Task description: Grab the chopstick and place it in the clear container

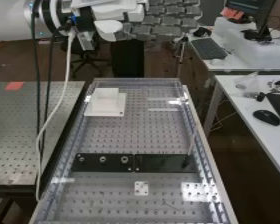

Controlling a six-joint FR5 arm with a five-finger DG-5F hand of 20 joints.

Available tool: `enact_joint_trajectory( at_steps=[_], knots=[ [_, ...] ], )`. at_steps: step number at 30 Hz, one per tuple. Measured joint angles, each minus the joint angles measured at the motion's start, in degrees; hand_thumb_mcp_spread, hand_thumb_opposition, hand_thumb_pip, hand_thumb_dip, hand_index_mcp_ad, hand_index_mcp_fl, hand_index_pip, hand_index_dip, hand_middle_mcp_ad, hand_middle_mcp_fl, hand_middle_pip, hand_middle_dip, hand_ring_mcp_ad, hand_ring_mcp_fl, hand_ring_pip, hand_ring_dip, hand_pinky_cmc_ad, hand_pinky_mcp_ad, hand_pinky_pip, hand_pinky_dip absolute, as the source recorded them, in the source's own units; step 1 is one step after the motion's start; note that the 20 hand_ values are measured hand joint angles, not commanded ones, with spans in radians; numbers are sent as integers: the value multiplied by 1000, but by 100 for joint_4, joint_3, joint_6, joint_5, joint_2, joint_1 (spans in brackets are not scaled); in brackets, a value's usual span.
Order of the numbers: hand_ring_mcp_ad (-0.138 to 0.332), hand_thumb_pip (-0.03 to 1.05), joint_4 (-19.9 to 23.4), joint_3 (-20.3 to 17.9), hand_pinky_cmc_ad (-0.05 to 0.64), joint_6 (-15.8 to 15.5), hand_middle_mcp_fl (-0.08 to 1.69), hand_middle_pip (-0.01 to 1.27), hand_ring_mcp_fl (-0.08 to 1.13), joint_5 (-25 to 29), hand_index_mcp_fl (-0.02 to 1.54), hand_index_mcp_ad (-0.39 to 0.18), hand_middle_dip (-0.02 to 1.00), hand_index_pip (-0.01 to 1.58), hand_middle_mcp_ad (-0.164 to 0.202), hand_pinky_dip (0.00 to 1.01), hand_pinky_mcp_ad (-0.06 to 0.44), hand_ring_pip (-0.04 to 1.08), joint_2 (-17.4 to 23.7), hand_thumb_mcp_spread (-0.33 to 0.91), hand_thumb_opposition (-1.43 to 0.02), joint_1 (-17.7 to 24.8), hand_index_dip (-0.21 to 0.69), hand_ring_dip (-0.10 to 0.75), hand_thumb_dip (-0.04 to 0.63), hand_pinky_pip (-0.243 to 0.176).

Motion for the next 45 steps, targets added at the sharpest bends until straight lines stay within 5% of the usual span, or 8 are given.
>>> enact_joint_trajectory(
  at_steps=[3, 6, 12, 17, 23, 35, 45],
  knots=[
    [122, 14, 528, -119, 45, 441, 24, 17, 12, -30, 24, 51, 24, 14, 75, 16, 51, 16, -160, 5, -5, -117, -16, -14, -3, -10],
    [124, 398, 932, -233, 42, 909, 202, 72, 16, -19, 164, 7, 96, 16, 75, 23, 51, 23, -334, 176, -178, -234, 84, -10, 66, -12],
    [119, 581, 1632, -346, 113, 1941, 394, 99, 0, -15, 323, -44, 367, 37, 70, 75, 54, 58, -699, 300, -539, -434, 283, 37, 154, -51],
    [136, 634, 2083, -356, 136, 2783, 412, 103, 10, 22, 356, -47, 510, 51, 70, 91, 73, 80, -1174, 316, -620, -629, 319, 63, 182, -75],
    [150, 700, 2142, -233, 159, 3091, 412, 106, 42, 199, 340, -49, 607, 134, 68, 105, 86, 77, -1456, 321, -686, -737, 339, 110, 237, -91],
    [164, 785, 2143, 74, 171, 3565, 485, 119, 145, 649, 450, -54, 641, 623, 72, 120, 105, 77, -2074, 384, -740, -855, 232, 185, 305, -89],
    [164, 764, 1637, 496, 220, 3813, 557, 124, 195, 556, 475, -72, 637, 639, 72, 120, 119, 80, -2566, 393, -771, -910, 188, 209, 305, -94]
  ],
)
